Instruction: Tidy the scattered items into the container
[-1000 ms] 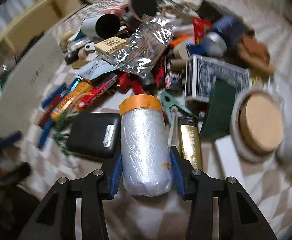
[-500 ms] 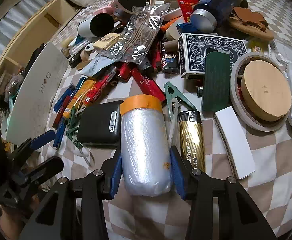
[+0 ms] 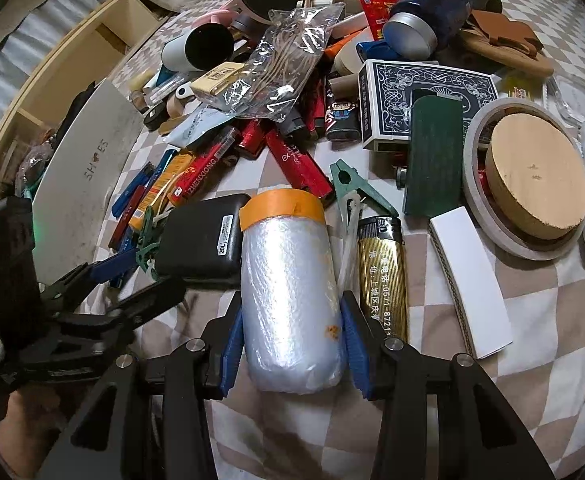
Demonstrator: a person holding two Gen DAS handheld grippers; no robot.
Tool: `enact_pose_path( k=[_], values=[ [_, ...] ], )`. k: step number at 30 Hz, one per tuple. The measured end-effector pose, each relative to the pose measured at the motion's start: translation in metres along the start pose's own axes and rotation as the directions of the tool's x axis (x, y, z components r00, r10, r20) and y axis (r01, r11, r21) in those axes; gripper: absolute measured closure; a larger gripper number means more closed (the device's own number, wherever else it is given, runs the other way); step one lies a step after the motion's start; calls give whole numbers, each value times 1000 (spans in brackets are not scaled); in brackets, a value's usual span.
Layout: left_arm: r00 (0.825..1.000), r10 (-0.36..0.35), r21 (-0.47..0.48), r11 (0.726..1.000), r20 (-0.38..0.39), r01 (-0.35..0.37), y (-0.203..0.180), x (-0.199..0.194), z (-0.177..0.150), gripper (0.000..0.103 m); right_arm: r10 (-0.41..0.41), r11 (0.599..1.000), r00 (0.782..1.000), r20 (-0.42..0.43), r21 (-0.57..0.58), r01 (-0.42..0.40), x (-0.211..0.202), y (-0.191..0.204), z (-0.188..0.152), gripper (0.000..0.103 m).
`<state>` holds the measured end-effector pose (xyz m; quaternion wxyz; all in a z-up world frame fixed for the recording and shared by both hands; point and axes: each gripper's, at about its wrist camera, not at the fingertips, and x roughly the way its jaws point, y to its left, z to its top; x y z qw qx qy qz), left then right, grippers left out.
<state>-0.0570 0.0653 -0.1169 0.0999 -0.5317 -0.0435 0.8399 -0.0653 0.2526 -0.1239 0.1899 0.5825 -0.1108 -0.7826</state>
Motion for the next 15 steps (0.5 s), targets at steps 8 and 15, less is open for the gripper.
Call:
enact_pose_path(
  k=[8, 15],
  values=[
    [1000, 17, 13, 1000, 15, -17, 1, -4, -3, 12, -8, 1000, 1000, 2, -9, 8, 0, 1, -2, 58],
    [1000, -4, -13, 1000, 22, 5, 7, -10, -4, 21, -11, 1000, 1000, 2, -8, 11, 1, 1, -2, 58]
  ],
)
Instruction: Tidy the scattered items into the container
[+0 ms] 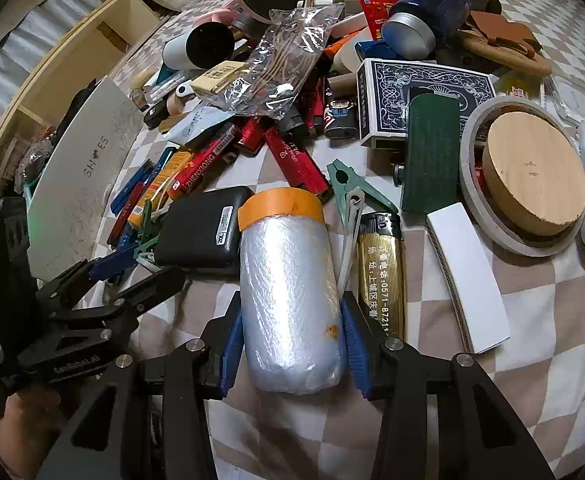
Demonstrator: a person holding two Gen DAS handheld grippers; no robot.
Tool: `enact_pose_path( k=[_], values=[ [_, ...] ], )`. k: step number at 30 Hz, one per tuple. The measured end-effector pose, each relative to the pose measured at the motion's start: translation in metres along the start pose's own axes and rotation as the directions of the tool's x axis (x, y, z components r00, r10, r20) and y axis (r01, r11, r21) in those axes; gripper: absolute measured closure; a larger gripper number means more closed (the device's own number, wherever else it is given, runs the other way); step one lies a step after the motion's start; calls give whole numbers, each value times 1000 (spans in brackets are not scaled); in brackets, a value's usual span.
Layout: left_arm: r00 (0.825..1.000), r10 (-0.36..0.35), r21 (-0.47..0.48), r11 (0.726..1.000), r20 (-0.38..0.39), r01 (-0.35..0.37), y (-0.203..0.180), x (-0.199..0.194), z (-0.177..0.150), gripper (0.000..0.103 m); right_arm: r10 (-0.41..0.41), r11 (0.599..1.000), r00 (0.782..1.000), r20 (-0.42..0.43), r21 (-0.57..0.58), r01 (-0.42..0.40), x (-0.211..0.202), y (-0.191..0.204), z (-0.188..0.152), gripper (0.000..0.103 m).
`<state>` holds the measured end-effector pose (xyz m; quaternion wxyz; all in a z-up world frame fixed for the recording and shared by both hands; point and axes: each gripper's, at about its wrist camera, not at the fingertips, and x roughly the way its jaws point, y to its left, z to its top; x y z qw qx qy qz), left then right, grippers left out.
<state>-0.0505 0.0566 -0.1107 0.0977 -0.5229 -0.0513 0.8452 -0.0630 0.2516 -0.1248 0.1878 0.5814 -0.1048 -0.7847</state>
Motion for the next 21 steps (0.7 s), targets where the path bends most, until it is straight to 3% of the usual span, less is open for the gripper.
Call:
enact_pose_path(
  k=[9, 14, 15, 16, 21],
  values=[
    [1000, -24, -34, 999, 17, 25, 5, -17, -3, 34, -6, 1000, 1000, 0, -8, 6, 1, 1, 0, 58],
    [998, -64, -72, 995, -21, 62, 13, -23, -13, 43, -10, 1000, 1000, -3, -17, 9, 0, -2, 0, 58],
    [996, -78, -81, 994, -35, 74, 15, -22, -16, 66, -11, 1000, 1000, -3, -18, 11, 0, -1, 0, 58],
    [996, -75, -84, 994, -50, 71, 16, -21, -18, 80, -12, 1000, 1000, -3, -19, 12, 1, -1, 0, 58],
    [996, -65, -66, 996, -57, 61, 16, -22, -22, 80, -21, 1000, 1000, -3, -22, 21, 2, 1, -1, 58]
  ],
)
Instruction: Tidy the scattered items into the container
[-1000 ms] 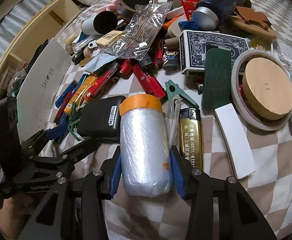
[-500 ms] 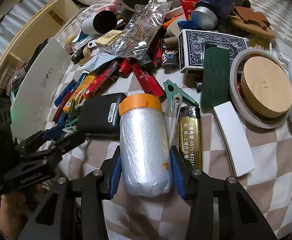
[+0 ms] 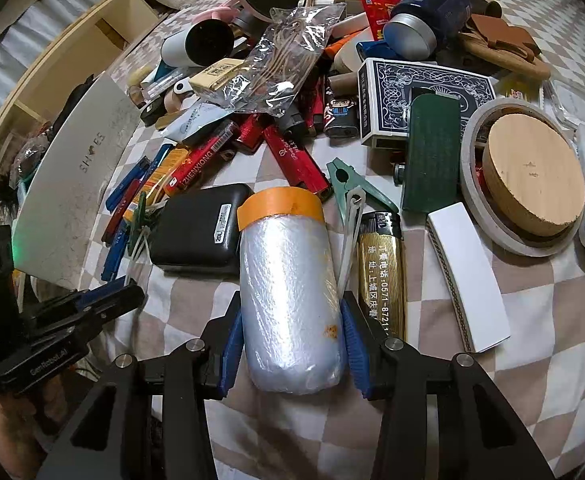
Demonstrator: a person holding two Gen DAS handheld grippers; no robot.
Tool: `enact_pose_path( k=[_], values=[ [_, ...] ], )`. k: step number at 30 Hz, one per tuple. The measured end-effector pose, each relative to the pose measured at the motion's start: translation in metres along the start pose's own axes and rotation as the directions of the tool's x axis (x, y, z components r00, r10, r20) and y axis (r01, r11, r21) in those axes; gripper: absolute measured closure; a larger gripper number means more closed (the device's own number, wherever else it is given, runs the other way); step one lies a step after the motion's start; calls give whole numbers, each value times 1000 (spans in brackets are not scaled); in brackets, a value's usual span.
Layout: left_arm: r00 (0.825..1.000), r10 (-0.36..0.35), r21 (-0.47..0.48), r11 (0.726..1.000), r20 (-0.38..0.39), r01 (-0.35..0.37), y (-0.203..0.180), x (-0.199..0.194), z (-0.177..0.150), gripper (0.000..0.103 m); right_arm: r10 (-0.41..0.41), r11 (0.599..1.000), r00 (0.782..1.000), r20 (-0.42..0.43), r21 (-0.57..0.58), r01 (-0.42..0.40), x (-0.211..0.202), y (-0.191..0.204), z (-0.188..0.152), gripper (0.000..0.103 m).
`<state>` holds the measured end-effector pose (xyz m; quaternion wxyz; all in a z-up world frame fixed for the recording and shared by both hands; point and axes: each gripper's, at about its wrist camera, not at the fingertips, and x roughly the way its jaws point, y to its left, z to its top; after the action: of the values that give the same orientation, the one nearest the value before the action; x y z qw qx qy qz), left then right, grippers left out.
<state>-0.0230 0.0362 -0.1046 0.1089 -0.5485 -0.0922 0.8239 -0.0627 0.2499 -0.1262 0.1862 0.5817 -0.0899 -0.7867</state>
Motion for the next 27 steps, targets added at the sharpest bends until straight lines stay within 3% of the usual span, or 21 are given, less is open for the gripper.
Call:
enact_pose_path(
  k=[6, 12, 20, 21, 27],
  values=[
    [1000, 2, 0, 1000, 19, -2, 3, -5, 2, 80, -9, 1000, 1000, 0, -5, 9, 1, 2, 0, 58],
    [1000, 10, 26, 1000, -11, -10, 1, 0, 1, 80, -14, 1000, 1000, -1, -6, 14, 1, 2, 0, 58],
    [998, -54, 24, 998, 31, 53, -5, -18, 4, 86, -2, 1000, 1000, 5, 0, 2, 1, 1, 1, 58],
    [998, -59, 28, 998, 37, 58, -6, -20, 4, 99, -1, 1000, 1000, 5, 1, 1, 1, 1, 1, 58],
    [997, -57, 35, 998, 44, 56, -7, -22, 5, 99, -2, 1000, 1000, 7, -2, 2, 1, 2, 1, 58]
  ],
)
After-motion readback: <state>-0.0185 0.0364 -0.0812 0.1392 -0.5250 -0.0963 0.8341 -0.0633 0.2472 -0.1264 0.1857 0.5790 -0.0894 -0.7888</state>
